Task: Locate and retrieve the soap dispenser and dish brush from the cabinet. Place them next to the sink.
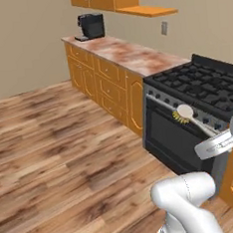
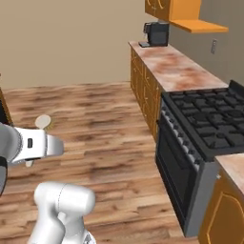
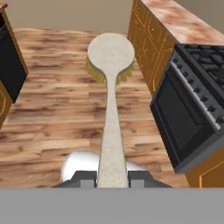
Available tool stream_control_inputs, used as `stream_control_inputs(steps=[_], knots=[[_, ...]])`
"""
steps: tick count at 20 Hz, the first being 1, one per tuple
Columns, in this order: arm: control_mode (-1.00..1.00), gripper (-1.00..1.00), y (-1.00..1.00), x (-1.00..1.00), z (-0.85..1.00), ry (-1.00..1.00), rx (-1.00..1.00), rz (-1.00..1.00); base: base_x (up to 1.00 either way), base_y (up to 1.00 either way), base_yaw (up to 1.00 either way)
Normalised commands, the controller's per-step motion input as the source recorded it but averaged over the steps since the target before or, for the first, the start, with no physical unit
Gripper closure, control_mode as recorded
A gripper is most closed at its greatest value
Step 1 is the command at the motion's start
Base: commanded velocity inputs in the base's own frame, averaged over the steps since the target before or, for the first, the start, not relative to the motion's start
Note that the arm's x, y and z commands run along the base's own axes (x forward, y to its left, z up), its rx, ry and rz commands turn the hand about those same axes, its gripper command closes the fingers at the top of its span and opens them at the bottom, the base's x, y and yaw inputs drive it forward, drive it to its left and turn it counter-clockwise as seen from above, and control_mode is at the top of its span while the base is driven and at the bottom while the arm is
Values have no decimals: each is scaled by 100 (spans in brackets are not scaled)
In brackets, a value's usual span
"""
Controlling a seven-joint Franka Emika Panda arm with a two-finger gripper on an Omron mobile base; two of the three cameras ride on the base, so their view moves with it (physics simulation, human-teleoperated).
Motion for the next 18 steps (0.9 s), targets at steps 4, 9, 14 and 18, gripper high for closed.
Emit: stream_control_inputs(steps=[4, 9, 14, 18], knots=[[100, 100, 0, 0, 0, 0, 0, 0, 0, 41, 42], [100, 100, 0, 0, 0, 0, 0, 0, 5, 31, 45], [100, 100, 0, 0, 0, 0, 0, 0, 18, 19, 46], [100, 100, 0, 0, 0, 0, 0, 0, 28, 22, 42]])
